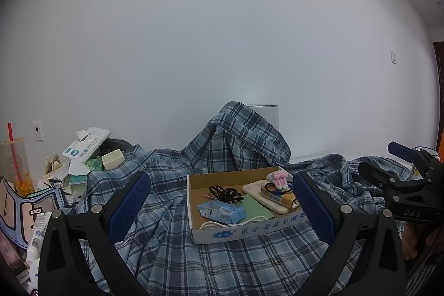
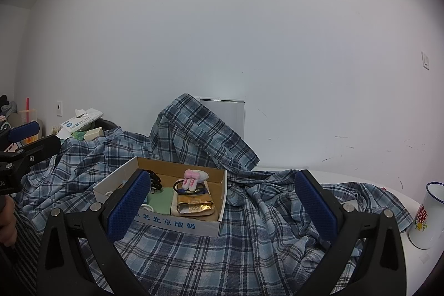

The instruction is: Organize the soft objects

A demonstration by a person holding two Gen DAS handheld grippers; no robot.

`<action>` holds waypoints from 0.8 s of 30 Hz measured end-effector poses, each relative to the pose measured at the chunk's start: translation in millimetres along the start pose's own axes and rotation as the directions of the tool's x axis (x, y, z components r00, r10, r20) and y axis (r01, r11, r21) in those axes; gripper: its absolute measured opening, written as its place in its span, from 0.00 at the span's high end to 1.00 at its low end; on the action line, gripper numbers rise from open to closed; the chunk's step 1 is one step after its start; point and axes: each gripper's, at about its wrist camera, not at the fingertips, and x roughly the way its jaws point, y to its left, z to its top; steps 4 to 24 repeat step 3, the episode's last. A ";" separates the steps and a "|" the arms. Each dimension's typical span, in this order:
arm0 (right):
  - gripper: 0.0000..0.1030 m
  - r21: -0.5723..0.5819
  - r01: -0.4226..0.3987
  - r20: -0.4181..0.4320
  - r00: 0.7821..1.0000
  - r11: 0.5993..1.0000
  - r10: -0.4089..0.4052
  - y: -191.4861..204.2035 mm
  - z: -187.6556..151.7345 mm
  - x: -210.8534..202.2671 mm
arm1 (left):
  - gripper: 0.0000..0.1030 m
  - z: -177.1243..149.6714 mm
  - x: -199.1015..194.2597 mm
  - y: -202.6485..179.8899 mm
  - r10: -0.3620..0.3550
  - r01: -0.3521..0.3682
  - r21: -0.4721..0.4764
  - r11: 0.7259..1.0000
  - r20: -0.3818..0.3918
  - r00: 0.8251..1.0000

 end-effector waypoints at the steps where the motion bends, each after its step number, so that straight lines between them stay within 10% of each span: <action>1: 0.00 -0.001 -0.001 0.000 1.000 1.000 0.001 0.1 -0.1 0.7 | 0.00 -0.4 1.2 -1.0 0.000 0.000 0.000 1.000 0.001 1.000; 24: 0.00 -0.002 -0.002 0.000 1.000 1.000 0.002 -0.4 -0.5 1.1 | 0.00 -0.3 1.0 -0.7 0.000 0.000 0.000 1.000 0.001 1.000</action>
